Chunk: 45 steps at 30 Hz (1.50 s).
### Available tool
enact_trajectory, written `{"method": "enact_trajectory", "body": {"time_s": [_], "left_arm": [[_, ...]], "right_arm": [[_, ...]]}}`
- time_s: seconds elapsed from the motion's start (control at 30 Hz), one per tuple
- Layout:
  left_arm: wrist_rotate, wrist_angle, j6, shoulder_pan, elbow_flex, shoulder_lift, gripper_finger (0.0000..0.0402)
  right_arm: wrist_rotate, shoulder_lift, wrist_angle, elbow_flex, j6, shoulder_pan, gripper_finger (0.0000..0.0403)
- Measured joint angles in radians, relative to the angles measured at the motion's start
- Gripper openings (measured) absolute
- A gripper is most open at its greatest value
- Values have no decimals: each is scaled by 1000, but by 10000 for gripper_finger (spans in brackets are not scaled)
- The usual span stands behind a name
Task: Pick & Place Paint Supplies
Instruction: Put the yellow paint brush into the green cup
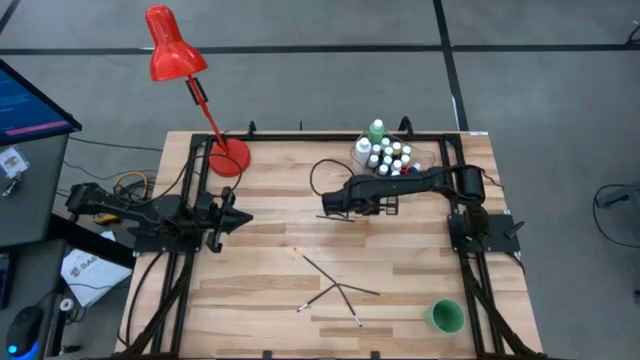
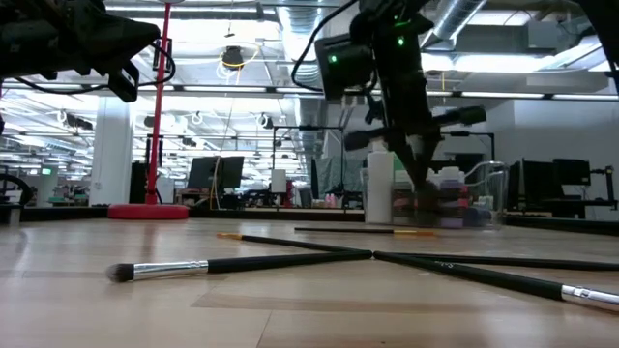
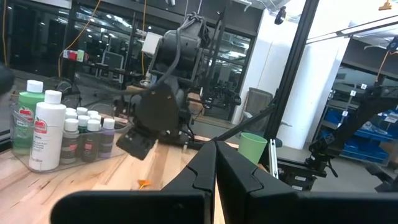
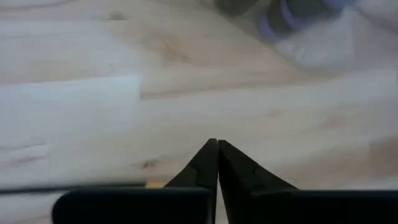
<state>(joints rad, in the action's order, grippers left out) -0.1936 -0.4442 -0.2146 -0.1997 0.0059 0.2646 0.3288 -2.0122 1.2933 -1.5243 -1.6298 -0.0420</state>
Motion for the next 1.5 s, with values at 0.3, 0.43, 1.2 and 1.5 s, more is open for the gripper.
{"method": "enact_trajectory", "body": {"time_s": [0.3, 0.43, 1.2, 1.5], "left_arm": [[0, -7, 0, 0, 0, 0, 2], [0, -8, 0, 0, 0, 0, 2], [0, -14, 0, 0, 0, 0, 2], [0, -16, 0, -1, 0, 0, 2]], "right_arm": [[-85, 1, -15, -2, -264, 28, 110], [-120, 3, -52, 15, -411, 33, 165], [-21, -137, -731, 39, -122, -18, 145], [-83, -129, -711, 39, -91, 73, 54]]}}
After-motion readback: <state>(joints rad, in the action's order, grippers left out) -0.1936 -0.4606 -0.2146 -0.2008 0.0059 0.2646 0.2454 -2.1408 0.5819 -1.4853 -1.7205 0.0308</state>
